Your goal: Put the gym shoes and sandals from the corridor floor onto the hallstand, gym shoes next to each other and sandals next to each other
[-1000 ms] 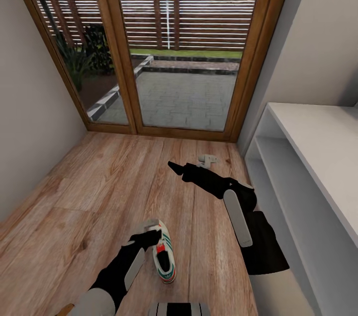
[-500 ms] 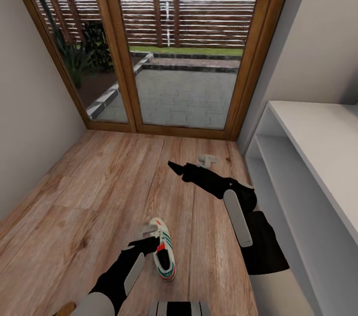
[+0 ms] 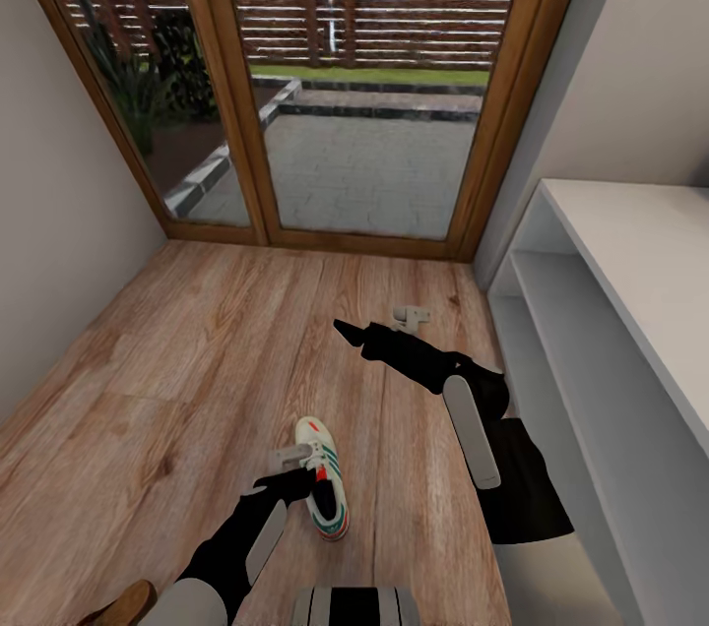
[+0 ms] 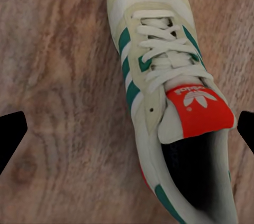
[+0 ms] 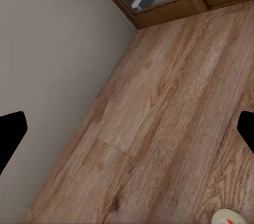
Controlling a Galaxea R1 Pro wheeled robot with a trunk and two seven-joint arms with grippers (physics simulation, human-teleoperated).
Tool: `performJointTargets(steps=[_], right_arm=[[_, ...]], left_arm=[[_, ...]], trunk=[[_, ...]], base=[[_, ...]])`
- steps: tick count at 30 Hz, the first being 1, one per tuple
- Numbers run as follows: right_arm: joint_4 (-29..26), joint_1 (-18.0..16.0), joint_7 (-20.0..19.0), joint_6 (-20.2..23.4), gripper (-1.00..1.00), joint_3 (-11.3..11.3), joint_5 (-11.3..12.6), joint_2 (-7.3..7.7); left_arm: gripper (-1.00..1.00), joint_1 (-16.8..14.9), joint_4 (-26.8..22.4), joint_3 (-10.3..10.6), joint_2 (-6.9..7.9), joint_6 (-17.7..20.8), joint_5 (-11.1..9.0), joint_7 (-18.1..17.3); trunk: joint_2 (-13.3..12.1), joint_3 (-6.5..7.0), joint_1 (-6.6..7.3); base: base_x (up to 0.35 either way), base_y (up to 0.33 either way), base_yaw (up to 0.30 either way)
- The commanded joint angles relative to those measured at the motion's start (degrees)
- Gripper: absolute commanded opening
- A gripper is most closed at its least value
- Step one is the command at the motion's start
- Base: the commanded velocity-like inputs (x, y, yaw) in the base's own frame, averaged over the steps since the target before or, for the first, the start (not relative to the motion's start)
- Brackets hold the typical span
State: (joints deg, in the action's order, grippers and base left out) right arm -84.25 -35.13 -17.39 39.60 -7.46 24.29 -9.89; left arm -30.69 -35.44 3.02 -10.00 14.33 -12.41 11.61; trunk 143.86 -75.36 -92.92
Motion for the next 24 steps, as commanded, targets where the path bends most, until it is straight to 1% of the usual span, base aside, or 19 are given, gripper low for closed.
performJointTargets(steps=[1,9,15,24], right_arm=[[-0.04,-0.03,-0.11,0.30,1.00,0.09,0.05,-0.03],[-0.04,-0.03,-0.15,0.30,1.00,0.27,0.05,-0.03],[-0.04,-0.03,-0.15,0.30,1.00,-0.01,0.05,-0.04],[-0.04,-0.03,-0.18,0.30,1.00,-0.18,0.05,-0.04]], left_arm=[[1.00,0.00,-0.14,0.15,0.00,0.23,-0.50,0.43],[1.00,0.01,-0.17,0.15,0.00,0.25,-0.48,0.43],[1.00,0.01,0.06,0.14,0.00,0.24,-0.47,0.43],[1.00,0.01,0.28,0.14,0.00,0.21,-0.49,0.41]], trunk=[[0.02,-0.14,0.01],[0.02,-0.40,0.01],[0.02,-0.41,0.01],[0.02,-0.41,0.01]], base=[[0.000,0.000,0.000],[0.000,0.000,-0.006],[0.000,0.000,-0.161],[0.000,0.000,-0.024]])
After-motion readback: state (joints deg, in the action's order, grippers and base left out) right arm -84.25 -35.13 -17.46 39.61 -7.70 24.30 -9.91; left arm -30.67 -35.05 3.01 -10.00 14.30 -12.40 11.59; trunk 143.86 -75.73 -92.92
